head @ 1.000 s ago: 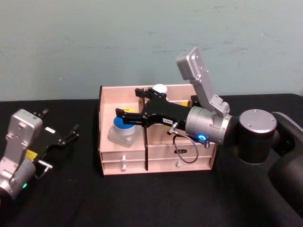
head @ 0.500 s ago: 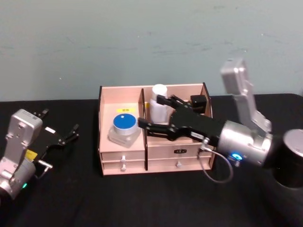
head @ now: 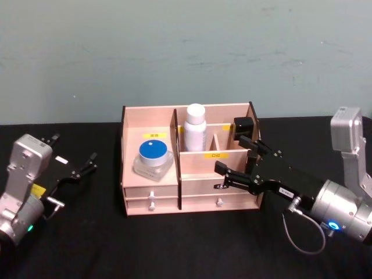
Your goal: Pick up the facial cleanser and watermelon frost from the table and place them into the tiered storage box.
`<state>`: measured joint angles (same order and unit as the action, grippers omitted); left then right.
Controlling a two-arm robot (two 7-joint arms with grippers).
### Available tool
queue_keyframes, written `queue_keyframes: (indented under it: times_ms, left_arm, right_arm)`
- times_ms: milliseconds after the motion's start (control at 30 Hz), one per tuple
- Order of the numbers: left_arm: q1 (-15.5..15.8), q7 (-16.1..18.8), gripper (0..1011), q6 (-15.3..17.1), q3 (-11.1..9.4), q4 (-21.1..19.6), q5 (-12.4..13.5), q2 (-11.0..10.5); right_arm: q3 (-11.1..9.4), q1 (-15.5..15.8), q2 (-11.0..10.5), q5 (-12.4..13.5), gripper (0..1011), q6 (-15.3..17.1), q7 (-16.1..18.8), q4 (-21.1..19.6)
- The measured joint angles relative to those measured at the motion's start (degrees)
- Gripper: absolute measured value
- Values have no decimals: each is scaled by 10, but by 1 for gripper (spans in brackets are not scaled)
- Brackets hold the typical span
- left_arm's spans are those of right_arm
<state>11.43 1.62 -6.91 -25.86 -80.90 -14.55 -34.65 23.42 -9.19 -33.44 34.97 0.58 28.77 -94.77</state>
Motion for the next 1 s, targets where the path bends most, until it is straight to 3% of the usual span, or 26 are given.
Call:
queue_keyframes:
  times_ms: [567,1000]
  left_arm:
    - [0,0,1010,0,0,0,0,0]
    - [0,0,1010,0,0,0,0,0]
  right_arm:
    - [-22,38,18,-32,1000,-31,-17,25]
    - [-21,35,16,-31,1000,-30,-15,24]
